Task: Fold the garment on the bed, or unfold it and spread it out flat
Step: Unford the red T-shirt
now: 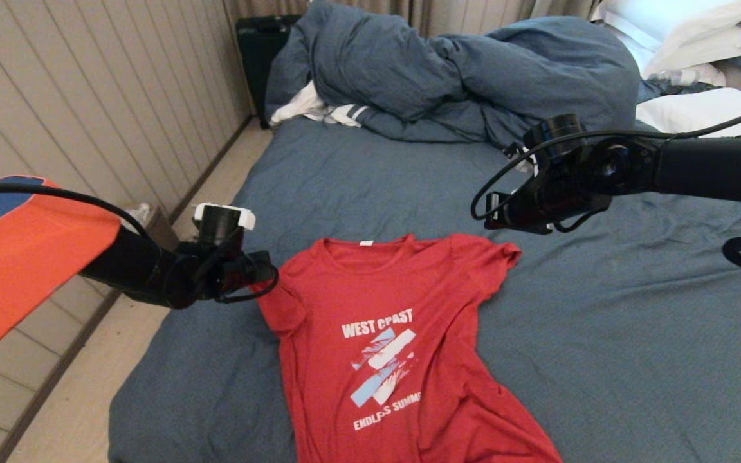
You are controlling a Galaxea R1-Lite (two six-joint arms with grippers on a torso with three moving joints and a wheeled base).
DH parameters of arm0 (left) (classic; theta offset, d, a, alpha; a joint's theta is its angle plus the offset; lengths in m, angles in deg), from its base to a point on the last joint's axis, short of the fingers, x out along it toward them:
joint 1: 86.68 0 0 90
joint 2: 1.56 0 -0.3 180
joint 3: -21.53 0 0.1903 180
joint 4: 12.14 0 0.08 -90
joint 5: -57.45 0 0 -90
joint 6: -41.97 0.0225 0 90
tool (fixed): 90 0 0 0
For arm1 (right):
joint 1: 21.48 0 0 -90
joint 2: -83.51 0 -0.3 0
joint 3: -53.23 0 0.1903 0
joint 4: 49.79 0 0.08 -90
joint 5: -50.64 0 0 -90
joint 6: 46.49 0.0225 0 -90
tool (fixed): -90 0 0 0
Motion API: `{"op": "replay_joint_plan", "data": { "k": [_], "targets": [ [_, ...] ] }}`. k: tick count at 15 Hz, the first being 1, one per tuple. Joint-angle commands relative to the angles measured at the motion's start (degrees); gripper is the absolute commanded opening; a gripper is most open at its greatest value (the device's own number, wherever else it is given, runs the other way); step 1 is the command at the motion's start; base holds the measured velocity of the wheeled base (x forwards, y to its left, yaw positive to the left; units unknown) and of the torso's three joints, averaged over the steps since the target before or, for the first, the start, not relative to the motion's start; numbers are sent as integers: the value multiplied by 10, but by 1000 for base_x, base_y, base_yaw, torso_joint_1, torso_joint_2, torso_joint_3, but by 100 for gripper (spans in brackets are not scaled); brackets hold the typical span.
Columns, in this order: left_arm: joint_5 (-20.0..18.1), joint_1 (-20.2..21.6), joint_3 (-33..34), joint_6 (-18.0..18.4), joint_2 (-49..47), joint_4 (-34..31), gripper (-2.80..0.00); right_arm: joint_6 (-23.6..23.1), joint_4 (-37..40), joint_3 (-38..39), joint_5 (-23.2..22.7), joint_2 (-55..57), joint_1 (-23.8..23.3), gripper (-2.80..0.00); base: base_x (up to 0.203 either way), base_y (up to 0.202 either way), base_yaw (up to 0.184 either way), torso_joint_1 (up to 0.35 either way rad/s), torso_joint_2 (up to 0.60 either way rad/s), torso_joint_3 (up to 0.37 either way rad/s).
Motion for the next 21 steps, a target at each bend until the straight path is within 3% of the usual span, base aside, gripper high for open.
{"op": "replay_joint_plan", "data": {
  "k": [1, 4, 6, 9, 10, 18, 21],
  "targets": [
    [1, 12, 17, 19, 10, 24, -280, 1, 2, 2, -1, 0, 0, -280, 0, 0, 0, 0, 0, 0],
    [-7, 33, 21, 44, -9, 60, -280, 1, 2, 7, 0, -2, 10, -280, 0, 0, 0, 0, 0, 0],
    [-40, 53, 21, 59, -33, 105, -280, 1, 2, 8, 0, -1, 10, -280, 0, 0, 0, 0, 0, 0],
    [-46, 58, 30, 65, -38, 125, -280, 1, 2, 8, 0, -2, 10, -280, 0, 0, 0, 0, 0, 0],
    [-47, 61, 29, 65, -39, 125, 0, 1, 2, 8, 0, -2, 10, -280, 0, 0, 0, 0, 0, 0],
    [-68, 103, 15, 75, -20, 120, 0, 2, 3, 8, -1, -4, 10, -280, 0, 0, 0, 0, 0, 0],
    [-82, 147, -13, 73, 1, 100, 0, 2, 3, 8, -1, -5, 9, -280, 0, 0, 0, 0, 0, 0]
  ]
}}
